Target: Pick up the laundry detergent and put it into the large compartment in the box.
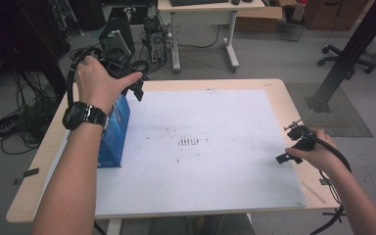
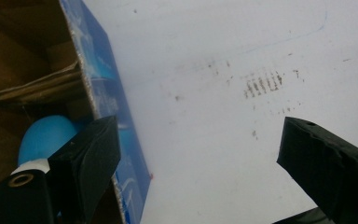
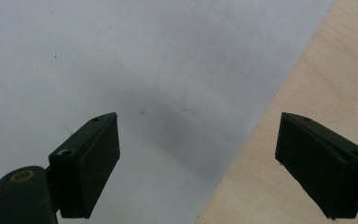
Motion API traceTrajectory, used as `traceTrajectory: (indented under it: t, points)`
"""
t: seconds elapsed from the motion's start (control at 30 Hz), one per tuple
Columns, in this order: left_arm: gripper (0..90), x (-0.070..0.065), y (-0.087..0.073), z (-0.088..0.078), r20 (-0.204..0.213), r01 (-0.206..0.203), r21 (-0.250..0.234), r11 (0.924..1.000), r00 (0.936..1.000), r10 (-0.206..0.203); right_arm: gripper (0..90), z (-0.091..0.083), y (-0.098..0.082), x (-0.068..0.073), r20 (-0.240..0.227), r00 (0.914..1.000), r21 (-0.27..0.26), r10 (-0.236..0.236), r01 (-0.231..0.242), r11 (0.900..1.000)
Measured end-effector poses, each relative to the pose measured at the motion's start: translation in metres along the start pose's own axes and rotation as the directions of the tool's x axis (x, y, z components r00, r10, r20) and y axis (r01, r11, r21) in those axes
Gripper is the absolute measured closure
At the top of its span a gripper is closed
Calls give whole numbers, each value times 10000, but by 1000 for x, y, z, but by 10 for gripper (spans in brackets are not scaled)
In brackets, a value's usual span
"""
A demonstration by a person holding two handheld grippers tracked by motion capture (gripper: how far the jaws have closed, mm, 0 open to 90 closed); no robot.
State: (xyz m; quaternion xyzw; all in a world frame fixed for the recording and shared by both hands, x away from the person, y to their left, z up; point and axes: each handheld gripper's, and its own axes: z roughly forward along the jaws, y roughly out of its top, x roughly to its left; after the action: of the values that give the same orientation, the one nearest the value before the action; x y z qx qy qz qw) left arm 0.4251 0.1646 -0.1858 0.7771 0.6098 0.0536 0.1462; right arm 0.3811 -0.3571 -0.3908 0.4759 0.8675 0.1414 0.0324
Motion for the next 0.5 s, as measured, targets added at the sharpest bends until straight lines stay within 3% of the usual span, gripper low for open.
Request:
traceTrajectory:
  t: [0.5]
  points:
    - [131,-21,4,11,179,-672,93,9977,9976,670,136,-3,0,-1,29,10000,-20,18,-18,10000]
